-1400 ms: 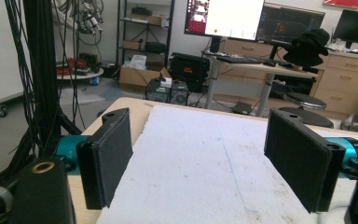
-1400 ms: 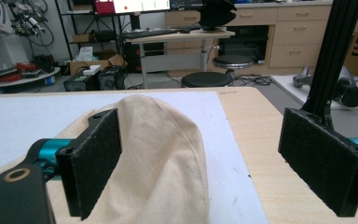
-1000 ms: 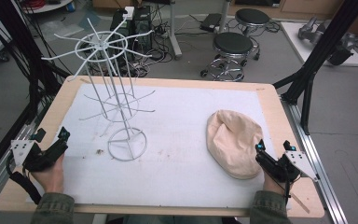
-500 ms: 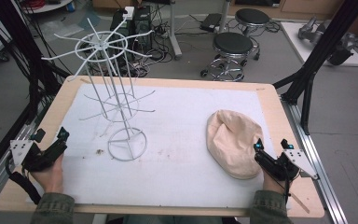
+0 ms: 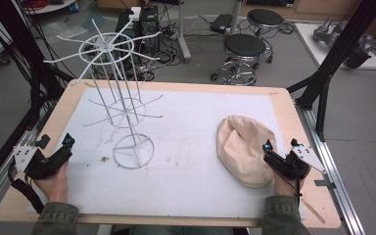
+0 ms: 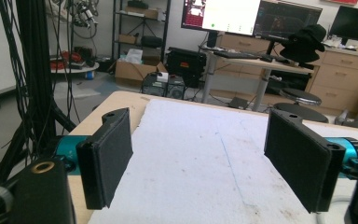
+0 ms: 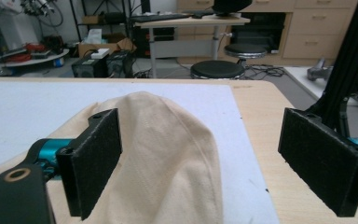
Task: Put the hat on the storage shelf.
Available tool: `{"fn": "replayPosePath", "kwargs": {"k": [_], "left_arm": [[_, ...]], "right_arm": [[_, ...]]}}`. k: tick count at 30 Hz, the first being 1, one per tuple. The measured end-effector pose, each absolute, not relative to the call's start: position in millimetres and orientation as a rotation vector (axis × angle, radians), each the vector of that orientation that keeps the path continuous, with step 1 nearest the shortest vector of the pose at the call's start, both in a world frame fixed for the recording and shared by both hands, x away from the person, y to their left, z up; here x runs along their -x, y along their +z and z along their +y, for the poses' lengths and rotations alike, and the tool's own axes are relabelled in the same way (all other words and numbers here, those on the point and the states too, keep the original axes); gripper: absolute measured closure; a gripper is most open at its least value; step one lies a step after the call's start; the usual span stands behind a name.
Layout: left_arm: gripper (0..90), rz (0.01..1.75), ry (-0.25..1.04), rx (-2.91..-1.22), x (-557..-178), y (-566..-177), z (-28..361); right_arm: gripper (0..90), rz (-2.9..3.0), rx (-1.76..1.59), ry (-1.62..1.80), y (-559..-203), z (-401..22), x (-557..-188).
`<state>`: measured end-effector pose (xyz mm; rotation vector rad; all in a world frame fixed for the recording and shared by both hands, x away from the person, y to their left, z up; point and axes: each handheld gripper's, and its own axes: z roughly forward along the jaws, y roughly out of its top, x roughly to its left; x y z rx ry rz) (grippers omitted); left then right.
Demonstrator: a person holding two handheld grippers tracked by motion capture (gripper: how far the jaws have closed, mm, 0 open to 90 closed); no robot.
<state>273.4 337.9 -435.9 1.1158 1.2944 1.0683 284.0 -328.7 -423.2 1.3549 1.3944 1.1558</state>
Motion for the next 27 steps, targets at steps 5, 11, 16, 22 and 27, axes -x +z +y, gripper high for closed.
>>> {"fn": "replayPosePath", "kwargs": {"k": [5,11,16,22,27], "left_arm": [[23.5,1.29,1.059,-1.115,-274,-436,338],[23.5,1.292,1.063,-1.114,-273,-436,339],[23.5,1.293,1.055,-1.114,-274,-436,338],[23.5,1.289,1.055,-1.12,-275,-436,337],[23.5,1.295,1.051,-1.119,-275,-437,337]], "right_arm": [[11.4,1.455,-1.382,1.188,-420,-323,-291],[11.3,1.497,-1.382,1.145,-418,-316,-298],[11.3,1.55,-1.481,1.058,-419,-318,-306],[11.3,1.565,-1.548,0.971,-422,-318,-311],[11.3,1.597,-1.594,0.959,-426,-319,-316]]}}
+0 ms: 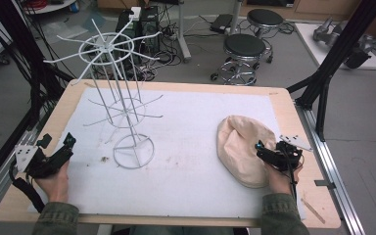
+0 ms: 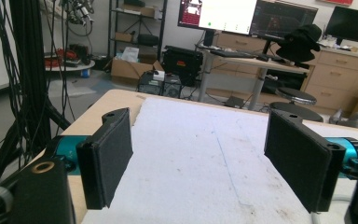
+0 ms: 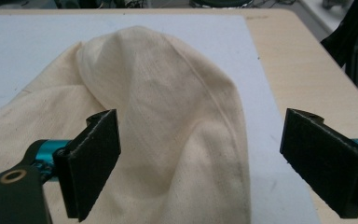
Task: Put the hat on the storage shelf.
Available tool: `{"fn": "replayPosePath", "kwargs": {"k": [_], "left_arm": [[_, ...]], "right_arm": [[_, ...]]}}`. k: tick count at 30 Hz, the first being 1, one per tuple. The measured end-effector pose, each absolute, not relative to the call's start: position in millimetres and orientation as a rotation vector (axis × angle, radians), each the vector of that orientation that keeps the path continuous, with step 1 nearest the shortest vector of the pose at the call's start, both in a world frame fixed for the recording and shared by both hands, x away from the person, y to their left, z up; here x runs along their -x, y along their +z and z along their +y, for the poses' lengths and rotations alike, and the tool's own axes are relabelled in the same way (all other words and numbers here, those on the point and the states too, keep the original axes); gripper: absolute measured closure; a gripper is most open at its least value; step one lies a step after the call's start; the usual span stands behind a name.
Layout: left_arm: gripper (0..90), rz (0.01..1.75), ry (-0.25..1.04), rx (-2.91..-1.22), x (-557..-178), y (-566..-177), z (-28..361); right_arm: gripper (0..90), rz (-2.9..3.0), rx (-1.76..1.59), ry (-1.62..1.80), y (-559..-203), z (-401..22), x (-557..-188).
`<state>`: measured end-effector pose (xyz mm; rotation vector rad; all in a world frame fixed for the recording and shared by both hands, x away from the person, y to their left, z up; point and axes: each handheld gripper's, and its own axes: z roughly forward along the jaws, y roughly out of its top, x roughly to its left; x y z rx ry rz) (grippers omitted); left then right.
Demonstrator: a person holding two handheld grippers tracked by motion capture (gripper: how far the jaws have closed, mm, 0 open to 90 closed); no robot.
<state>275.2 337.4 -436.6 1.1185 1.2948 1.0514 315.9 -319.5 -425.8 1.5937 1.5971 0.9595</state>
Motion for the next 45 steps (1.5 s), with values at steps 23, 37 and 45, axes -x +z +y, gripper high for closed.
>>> {"fn": "replayPosePath", "kwargs": {"k": [23,37,45], "left_arm": [[23.6,1.275,1.057,-1.112,-273,-436,332],[25.8,1.273,1.078,-1.051,-268,-434,334],[26.5,1.267,1.073,-1.063,-270,-434,329]], "right_arm": [[14.4,1.824,-1.889,0.619,-438,-314,-341],[58.0,1.815,-1.859,0.669,-434,-311,-336],[68.2,1.795,-1.859,0.757,-433,-317,-335]]}}
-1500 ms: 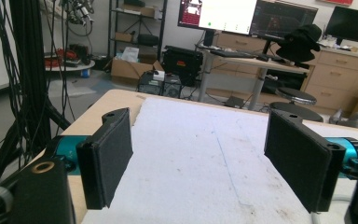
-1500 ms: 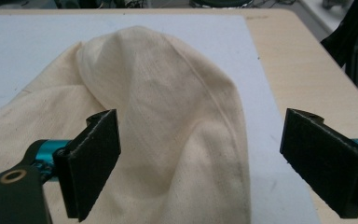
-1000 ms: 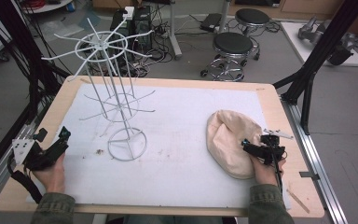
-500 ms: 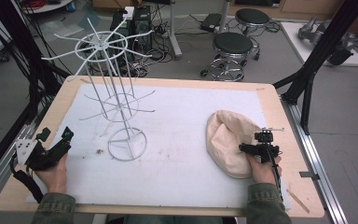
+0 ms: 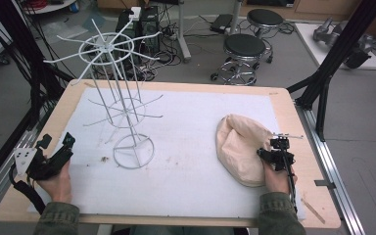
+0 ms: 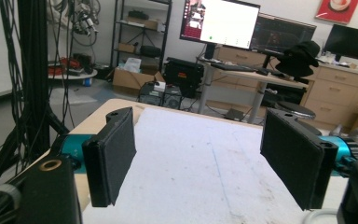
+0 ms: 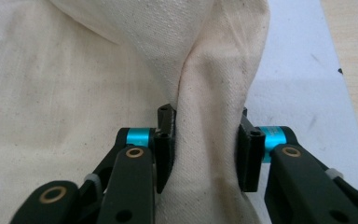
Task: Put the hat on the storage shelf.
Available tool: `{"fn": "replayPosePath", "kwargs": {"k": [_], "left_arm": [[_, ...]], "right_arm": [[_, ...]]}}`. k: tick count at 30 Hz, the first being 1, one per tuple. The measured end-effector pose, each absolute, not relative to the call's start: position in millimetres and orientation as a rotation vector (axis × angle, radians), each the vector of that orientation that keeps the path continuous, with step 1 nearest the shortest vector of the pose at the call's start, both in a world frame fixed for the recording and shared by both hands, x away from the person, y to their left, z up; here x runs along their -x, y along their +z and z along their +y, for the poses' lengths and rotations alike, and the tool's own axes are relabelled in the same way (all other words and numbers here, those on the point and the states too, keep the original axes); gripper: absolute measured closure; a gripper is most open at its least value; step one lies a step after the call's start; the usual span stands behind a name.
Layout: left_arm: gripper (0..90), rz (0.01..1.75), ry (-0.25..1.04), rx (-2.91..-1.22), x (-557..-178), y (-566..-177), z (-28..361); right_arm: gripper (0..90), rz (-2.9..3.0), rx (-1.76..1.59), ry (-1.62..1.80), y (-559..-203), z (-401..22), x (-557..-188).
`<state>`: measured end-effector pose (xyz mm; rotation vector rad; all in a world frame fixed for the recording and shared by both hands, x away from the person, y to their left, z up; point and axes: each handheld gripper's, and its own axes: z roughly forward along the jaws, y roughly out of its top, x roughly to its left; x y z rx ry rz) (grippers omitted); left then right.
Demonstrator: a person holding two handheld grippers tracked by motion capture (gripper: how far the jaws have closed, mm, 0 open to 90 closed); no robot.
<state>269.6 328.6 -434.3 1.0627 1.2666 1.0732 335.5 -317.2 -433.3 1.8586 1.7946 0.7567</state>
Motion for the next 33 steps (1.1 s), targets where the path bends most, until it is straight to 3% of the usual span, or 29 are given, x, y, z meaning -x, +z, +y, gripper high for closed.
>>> {"fn": "replayPosePath", "kwargs": {"k": [33], "left_arm": [[26.5,1.267,1.058,-1.075,-271,-436,329]], "right_arm": [[70.7,1.684,-1.818,1.015,-415,-321,-319]]}}
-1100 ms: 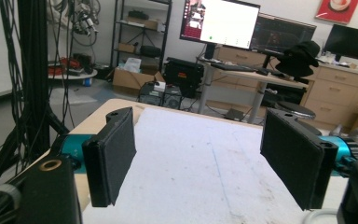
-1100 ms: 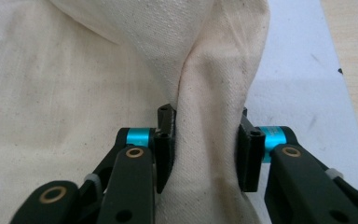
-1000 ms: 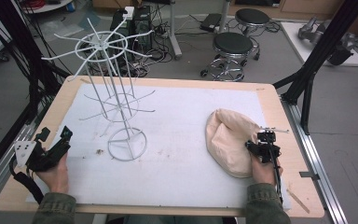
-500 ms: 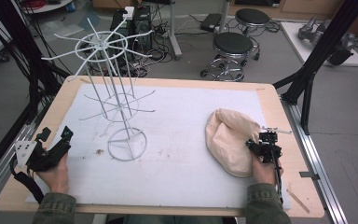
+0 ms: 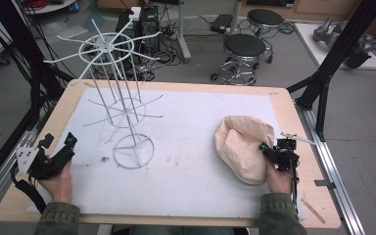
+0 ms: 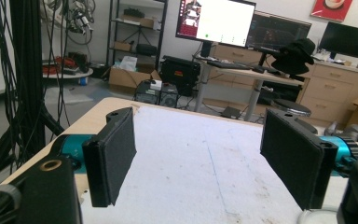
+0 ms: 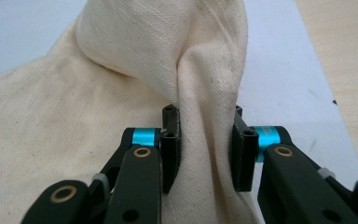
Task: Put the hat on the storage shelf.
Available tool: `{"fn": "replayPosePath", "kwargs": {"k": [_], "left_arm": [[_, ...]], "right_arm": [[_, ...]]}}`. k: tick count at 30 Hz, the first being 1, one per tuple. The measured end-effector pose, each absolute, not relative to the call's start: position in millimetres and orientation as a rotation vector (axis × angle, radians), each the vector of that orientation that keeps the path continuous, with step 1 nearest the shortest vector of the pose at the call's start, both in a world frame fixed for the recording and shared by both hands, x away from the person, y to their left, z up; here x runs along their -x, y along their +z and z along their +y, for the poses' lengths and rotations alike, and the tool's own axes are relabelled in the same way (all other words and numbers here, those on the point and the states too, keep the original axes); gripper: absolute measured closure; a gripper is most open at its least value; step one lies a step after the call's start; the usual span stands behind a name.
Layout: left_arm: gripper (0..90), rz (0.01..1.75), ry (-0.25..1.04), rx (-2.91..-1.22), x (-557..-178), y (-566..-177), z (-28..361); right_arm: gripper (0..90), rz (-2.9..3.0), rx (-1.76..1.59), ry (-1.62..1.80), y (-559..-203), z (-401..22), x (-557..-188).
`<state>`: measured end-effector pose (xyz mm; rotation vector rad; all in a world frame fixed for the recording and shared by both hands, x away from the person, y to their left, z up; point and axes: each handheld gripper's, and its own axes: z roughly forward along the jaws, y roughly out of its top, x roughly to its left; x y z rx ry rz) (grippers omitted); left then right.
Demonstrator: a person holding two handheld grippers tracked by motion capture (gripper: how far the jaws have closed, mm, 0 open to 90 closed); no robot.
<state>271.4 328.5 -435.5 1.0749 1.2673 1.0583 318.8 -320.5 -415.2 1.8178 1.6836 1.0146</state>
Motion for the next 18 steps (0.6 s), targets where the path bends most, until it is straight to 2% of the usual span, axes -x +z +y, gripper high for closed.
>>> {"fn": "replayPosePath", "kwargs": {"k": [18], "left_arm": [[26.5,1.267,1.06,-1.07,-271,-436,328]], "right_arm": [[69.8,1.633,-1.653,1.287,-405,-313,-307]]}}
